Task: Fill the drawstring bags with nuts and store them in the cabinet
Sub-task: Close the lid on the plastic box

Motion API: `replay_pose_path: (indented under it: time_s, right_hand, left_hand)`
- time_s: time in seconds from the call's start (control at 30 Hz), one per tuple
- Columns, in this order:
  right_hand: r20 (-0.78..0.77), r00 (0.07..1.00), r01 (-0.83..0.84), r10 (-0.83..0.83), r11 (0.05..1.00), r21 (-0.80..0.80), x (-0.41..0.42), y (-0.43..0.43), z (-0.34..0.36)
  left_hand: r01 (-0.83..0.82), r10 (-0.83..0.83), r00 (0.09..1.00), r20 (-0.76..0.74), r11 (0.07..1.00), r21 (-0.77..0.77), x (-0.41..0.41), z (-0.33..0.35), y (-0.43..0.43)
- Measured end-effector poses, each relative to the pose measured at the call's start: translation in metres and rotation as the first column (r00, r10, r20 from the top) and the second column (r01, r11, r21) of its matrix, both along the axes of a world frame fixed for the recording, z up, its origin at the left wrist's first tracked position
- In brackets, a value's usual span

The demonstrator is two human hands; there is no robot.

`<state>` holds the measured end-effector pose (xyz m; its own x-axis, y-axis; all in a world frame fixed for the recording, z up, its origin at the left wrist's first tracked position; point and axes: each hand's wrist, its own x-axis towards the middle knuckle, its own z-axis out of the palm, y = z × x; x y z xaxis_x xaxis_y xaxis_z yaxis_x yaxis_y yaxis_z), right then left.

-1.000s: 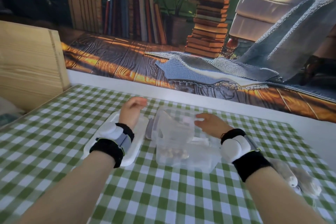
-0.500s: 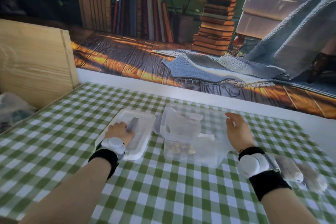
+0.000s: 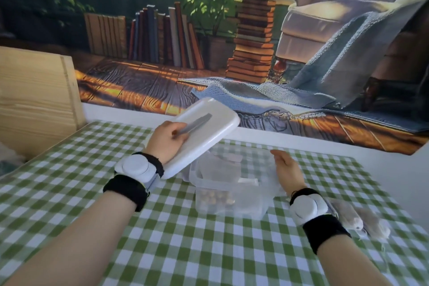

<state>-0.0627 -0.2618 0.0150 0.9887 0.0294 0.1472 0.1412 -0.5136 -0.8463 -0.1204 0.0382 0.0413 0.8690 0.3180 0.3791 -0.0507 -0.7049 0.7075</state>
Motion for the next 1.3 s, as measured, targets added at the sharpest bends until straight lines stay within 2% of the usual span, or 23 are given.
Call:
replay_pose_path:
  time_s: [0.07, 0.13, 0.23, 0.33, 0.5, 0.57, 0.63, 0.73, 0.83, 0.9, 0.97, 1.1, 1.3]
  right_hand:
    - [-0.068, 0.998, 0.026, -0.011, 0.974, 0.226, -0.001, -0.007, 0.005]
    - [-0.067, 0.996, 0.072, -0.053, 0.944, 0.323, -0.005, -0.014, 0.006]
    - [-0.020, 0.995, 0.097, -0.095, 0.971, 0.218, -0.011, -0.023, 0.002]
    - [-0.039, 0.998, 0.057, -0.051, 0.980, 0.190, -0.018, -0.025, 0.002]
    - [-0.101, 0.994, -0.010, 0.033, 0.974, 0.227, -0.023, -0.025, 0.001]
    - [-0.129, 0.991, -0.005, 0.038, 0.969, 0.247, -0.022, -0.025, 0.000]
    - [-0.148, 0.988, 0.004, 0.032, 0.973, 0.231, -0.019, -0.023, 0.000]
    - [-0.171, 0.985, 0.006, 0.019, 0.990, 0.144, -0.012, -0.022, 0.002]
    - [-0.144, 0.990, 0.019, -0.005, 0.995, 0.100, -0.007, -0.015, 0.009]
    - [-0.133, 0.991, 0.031, -0.022, 0.997, 0.065, -0.005, -0.008, 0.012]
    - [-0.154, 0.988, -0.010, 0.012, 1.000, 0.013, -0.008, -0.003, 0.009]
    - [-0.192, 0.981, -0.027, 0.041, 0.997, 0.075, -0.007, -0.001, 0.003]
    - [-0.185, 0.983, 0.014, 0.014, 0.989, 0.149, -0.004, -0.003, -0.003]
  left_hand:
    - [0.119, -0.121, 0.993, 0.010, 0.986, 0.114, 0.008, 0.010, -0.023]
    - [0.195, -0.191, 0.981, -0.039, 0.954, 0.229, 0.016, 0.012, -0.043]
    - [0.286, -0.226, 0.954, -0.199, 0.888, 0.361, 0.026, 0.008, -0.067]
    - [0.320, -0.201, 0.928, -0.314, 0.863, 0.391, 0.030, 0.003, -0.086]
    - [0.322, -0.180, 0.918, -0.355, 0.859, 0.397, 0.030, -0.006, -0.104]
    - [0.332, -0.216, 0.913, -0.346, 0.886, 0.325, 0.027, -0.008, -0.104]
    - [0.280, -0.233, 0.931, -0.282, 0.950, 0.138, 0.022, -0.008, -0.097]
    - [0.065, -0.065, 0.985, -0.158, 0.998, -0.010, 0.017, -0.009, -0.073]
    - [-0.086, 0.058, 0.972, -0.227, 0.989, -0.118, 0.012, -0.013, -0.054]
    - [-0.103, 0.023, 0.939, -0.344, 0.971, -0.217, 0.007, -0.016, -0.054]
    - [-0.080, -0.043, 0.921, -0.386, 0.952, -0.297, 0.004, -0.020, -0.058]
    - [-0.079, -0.058, 0.946, -0.319, 0.914, -0.399, 0.001, -0.022, -0.060]
    - [-0.035, -0.095, 0.955, -0.282, 0.905, -0.423, -0.001, -0.024, -0.061]
